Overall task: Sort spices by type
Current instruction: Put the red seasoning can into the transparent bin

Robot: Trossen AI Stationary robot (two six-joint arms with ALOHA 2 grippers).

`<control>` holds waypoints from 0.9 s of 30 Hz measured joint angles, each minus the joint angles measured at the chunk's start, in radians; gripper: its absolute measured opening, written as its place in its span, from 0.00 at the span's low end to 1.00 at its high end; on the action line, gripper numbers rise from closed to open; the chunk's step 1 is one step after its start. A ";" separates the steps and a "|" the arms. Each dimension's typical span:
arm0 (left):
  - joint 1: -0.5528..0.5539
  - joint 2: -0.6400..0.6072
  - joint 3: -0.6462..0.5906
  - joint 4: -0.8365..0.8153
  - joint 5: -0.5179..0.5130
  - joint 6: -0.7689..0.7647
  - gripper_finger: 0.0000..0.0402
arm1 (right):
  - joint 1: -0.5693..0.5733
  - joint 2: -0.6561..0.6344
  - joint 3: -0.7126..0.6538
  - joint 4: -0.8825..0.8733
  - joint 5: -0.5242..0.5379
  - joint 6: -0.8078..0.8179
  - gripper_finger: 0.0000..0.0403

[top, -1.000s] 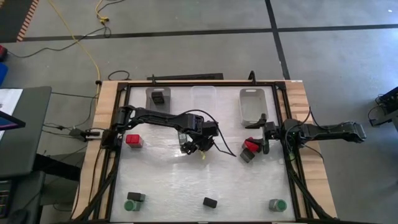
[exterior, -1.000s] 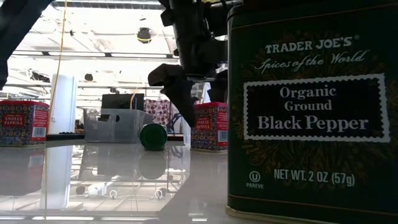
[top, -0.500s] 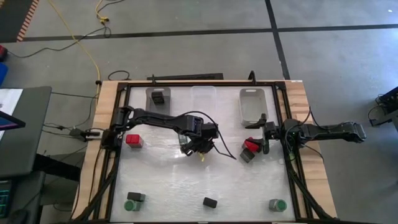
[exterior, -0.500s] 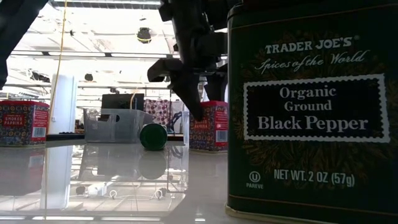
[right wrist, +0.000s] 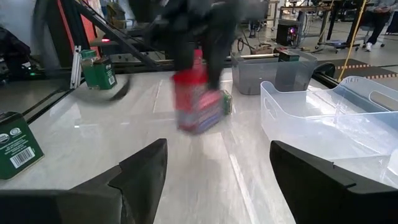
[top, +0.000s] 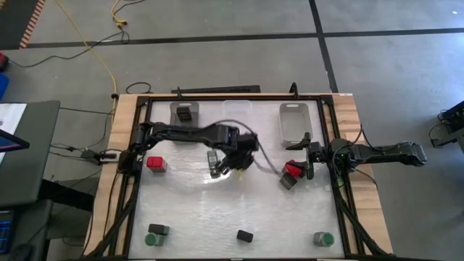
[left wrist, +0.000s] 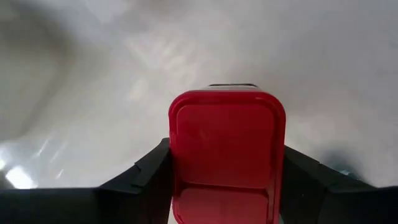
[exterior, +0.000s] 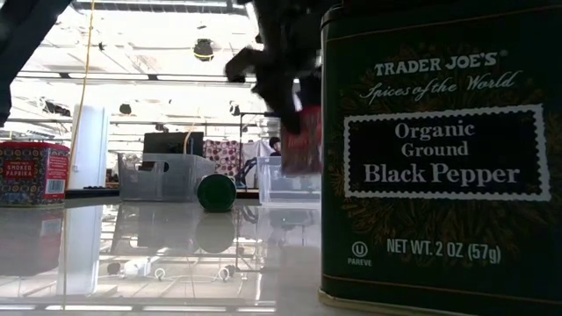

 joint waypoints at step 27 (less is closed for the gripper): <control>0.533 0.073 0.324 -0.135 0.233 -0.380 0.51 | 0.000 -0.001 0.000 0.000 0.000 0.000 0.78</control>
